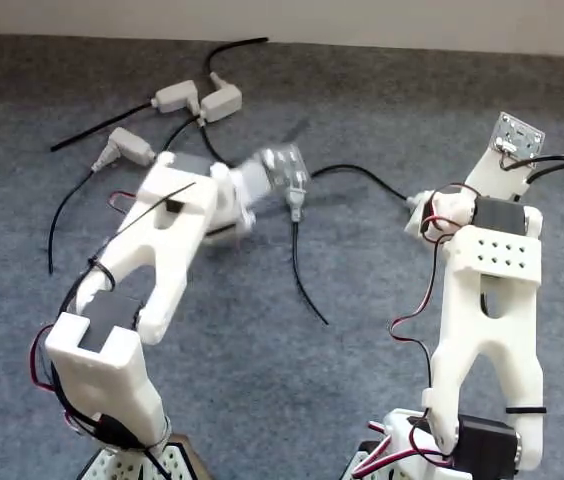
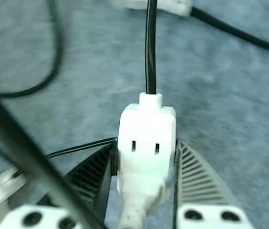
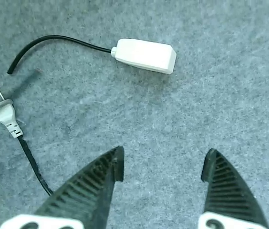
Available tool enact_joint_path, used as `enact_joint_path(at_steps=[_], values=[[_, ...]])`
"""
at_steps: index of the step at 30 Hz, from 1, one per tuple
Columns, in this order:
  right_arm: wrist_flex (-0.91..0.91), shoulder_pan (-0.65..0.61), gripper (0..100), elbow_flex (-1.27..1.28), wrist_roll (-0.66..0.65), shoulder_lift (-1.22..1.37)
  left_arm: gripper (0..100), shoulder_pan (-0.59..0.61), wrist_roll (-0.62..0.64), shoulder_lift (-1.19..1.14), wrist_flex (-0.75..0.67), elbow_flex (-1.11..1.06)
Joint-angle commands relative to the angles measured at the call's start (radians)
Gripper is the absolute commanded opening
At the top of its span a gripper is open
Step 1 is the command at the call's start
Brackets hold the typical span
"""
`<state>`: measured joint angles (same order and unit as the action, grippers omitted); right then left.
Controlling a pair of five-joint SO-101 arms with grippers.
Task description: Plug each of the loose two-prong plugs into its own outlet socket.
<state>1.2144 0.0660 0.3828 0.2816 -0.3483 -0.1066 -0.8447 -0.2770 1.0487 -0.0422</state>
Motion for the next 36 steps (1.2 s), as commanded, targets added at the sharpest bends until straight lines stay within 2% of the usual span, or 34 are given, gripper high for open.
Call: enact_joint_path(at_steps=[1, 4, 8, 19, 22, 25, 27, 30, 36], values=[[-0.016, 0.013, 26.1, -0.007, -0.008, -0.038, 2, 0.099, 0.249, 0.041, -0.021, 0.259], [-0.016, 0.013, 26.1, -0.007, -0.008, -0.038, 2, 0.154, 0.342, 0.033, 0.011, 0.435], [-0.016, 0.013, 26.1, -0.007, -0.008, -0.038, 2, 0.188, 0.404, -0.076, 0.061, 0.664], [-0.016, 0.013, 26.1, -0.007, -0.012, -0.038, 3, 0.209, 0.404, -0.716, 0.086, 1.251], [-0.015, 0.013, 26.1, -0.005, -0.014, -0.038, 12, 0.222, 0.431, -0.871, 0.091, 1.395], [-0.015, 0.013, 26.1, -0.005, -0.014, -0.038, 26, 0.229, 0.555, -0.978, 0.120, 1.526], [-0.015, 0.013, 26.1, -0.005, -0.014, -0.038, 29, 0.222, 0.563, -0.997, 0.186, 1.610], [-0.015, 0.013, 26.1, -0.005, -0.015, -0.038, 29, 0.203, 0.563, -0.989, 0.262, 1.719], [-0.015, 0.013, 26.1, -0.005, -0.015, -0.038, 29, 0.208, 0.566, -0.780, 0.236, 1.704]])
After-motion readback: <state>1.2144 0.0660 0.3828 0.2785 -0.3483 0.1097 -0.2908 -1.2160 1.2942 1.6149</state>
